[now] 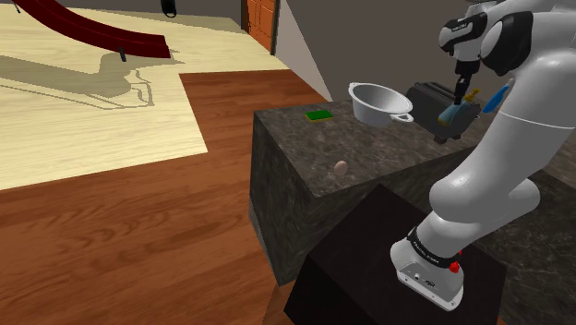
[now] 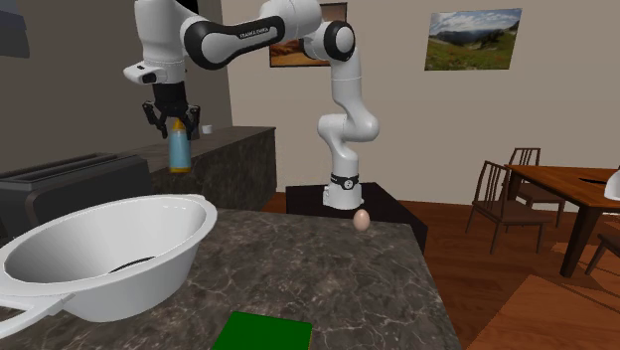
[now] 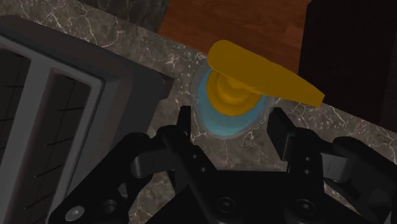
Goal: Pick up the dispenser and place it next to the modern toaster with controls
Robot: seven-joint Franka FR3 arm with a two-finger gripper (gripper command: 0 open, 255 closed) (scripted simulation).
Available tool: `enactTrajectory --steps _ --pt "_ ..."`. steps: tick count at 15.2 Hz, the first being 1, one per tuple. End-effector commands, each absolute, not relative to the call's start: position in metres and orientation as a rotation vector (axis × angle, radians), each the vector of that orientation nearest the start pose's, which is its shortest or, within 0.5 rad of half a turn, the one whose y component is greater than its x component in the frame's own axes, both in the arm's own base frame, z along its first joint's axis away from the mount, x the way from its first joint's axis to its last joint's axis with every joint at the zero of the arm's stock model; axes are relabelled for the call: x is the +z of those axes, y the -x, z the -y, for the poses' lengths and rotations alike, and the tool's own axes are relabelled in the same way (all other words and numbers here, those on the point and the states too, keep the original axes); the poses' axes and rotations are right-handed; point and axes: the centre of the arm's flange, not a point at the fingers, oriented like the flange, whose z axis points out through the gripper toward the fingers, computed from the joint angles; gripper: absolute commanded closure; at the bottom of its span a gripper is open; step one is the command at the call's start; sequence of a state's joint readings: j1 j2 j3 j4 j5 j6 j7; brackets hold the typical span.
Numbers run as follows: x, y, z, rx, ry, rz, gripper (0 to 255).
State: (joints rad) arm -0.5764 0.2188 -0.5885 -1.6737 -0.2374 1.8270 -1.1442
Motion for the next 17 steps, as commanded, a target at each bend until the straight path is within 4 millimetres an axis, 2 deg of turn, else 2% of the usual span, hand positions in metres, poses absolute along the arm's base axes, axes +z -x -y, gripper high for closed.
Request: enactTrajectory --steps 1,17 --pt "0.482 -0.249 0.563 0.539 3.208 0.085 255" --pt "0.398 -0.249 0.563 0.539 3.208 0.085 255"
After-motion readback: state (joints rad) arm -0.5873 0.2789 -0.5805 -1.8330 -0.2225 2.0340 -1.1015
